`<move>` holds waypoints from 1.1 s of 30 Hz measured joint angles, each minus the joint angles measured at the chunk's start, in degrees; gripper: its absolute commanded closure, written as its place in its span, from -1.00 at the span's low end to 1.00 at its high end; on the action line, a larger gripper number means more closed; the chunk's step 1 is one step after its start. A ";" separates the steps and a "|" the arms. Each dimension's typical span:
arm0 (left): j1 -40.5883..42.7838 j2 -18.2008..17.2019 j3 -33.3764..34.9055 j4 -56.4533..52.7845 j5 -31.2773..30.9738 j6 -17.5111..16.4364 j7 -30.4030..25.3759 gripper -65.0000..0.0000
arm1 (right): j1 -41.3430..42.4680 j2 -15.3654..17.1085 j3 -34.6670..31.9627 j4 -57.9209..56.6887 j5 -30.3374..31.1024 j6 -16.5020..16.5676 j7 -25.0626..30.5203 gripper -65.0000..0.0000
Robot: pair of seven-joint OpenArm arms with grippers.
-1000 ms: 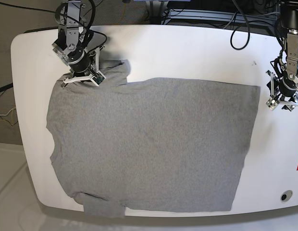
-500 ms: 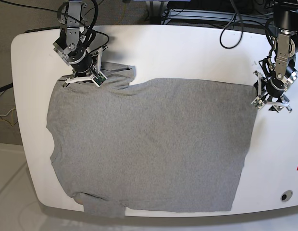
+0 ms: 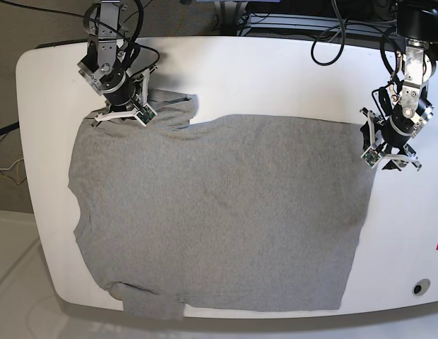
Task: Fold the T-shirt properly
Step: 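Lower the left gripper to the shirt's shoulder corner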
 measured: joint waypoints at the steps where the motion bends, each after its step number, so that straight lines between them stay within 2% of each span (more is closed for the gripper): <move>1: 0.13 0.68 0.00 -0.28 1.25 0.20 0.00 -0.01 | 0.00 0.00 0.07 0.00 -0.02 0.00 -0.11 0.48; 8: 0.96 1.60 0.11 -1.22 2.69 -0.46 -0.70 -0.02 | 0.00 0.00 0.07 0.07 0.59 -0.02 -0.20 0.17; 16: 0.68 0.11 0.79 -0.02 4.76 0.61 0.50 -0.04 | 0.07 0.00 0.09 0.07 1.11 -0.22 -0.37 0.16; 21: 1.33 -0.07 1.90 3.37 3.82 -2.10 3.15 -0.06 | 0.17 0.02 0.20 0.00 2.01 -0.22 -0.63 0.16; 24: 1.60 -0.07 2.67 4.74 1.36 -4.24 3.02 -0.05 | 0.17 -0.04 0.20 -0.02 2.43 -0.22 -1.18 0.16; 26: 1.53 0.07 2.99 4.74 0.85 -4.98 3.08 0.03 | 0.22 0.00 0.20 -0.02 2.49 -0.22 -1.20 0.18; 29: 0.70 -0.24 2.51 1.18 -8.74 -7.04 1.36 0.09 | 0.31 0.00 0.13 -0.13 3.04 -0.22 -1.49 0.18; 33: 0.13 -0.92 2.12 -3.89 -13.66 -7.76 -1.14 0.14 | 0.52 0.11 0.09 -0.42 3.89 -0.22 -1.64 0.19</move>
